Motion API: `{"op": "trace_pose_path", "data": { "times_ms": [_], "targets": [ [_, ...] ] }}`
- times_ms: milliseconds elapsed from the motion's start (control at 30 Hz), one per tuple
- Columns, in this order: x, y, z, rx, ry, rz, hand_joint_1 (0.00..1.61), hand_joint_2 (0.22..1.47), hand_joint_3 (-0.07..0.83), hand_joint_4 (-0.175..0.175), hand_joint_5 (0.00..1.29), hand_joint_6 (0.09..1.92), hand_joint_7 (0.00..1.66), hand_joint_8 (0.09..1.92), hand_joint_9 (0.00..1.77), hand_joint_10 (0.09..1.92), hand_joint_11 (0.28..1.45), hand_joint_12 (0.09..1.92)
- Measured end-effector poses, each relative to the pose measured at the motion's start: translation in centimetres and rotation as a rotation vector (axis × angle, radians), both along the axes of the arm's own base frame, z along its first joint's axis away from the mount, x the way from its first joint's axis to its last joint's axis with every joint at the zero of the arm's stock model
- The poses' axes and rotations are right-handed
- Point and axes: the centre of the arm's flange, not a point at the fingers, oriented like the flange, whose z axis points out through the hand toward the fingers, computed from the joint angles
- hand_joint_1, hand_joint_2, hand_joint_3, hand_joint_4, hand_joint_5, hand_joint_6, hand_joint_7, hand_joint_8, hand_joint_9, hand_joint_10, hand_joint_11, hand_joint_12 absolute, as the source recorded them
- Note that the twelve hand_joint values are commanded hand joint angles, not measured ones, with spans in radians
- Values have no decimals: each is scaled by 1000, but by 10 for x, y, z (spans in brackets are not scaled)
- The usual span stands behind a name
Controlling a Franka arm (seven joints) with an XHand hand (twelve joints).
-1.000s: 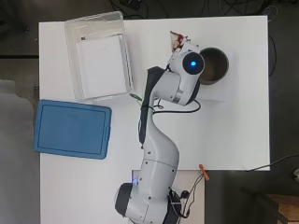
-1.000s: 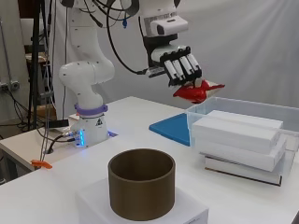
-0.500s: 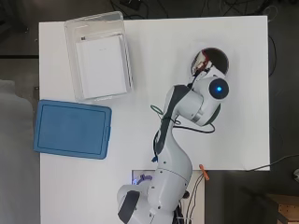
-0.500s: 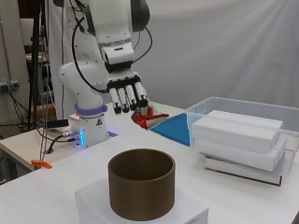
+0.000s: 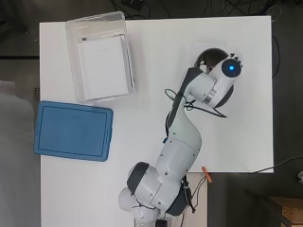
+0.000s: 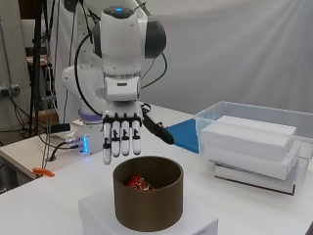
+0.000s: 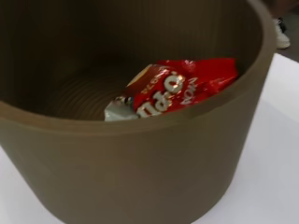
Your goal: Teleoperate dual arm-hand system to remove items from a box
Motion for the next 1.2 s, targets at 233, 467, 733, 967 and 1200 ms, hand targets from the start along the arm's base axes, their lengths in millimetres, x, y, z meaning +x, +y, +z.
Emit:
{"op": "trace_pose_path", "data": {
  "times_ms": [233, 467, 733, 967, 1200],
  "targets": [
    [15, 15, 11, 42, -63, 176, 109, 866, 4, -32, 4, 87, 25, 87, 136, 87, 390, 87],
    [16, 78, 80, 22, -205, 298, 180, 903, 6, -20, 36, 87, 78, 87, 218, 87, 405, 87],
    [-38, 211, 186, 2, -402, 529, 64, 887, -4, -28, 67, 87, 131, 87, 271, 87, 434, 87],
    [-111, 281, 250, -55, -524, 592, 62, 883, -10, -98, 98, 87, 255, 87, 317, 87, 429, 87],
    [-115, 302, 287, -105, -352, 418, 14, 799, -19, -72, 1, 87, 159, 87, 214, 87, 381, 87]
  ]
}}
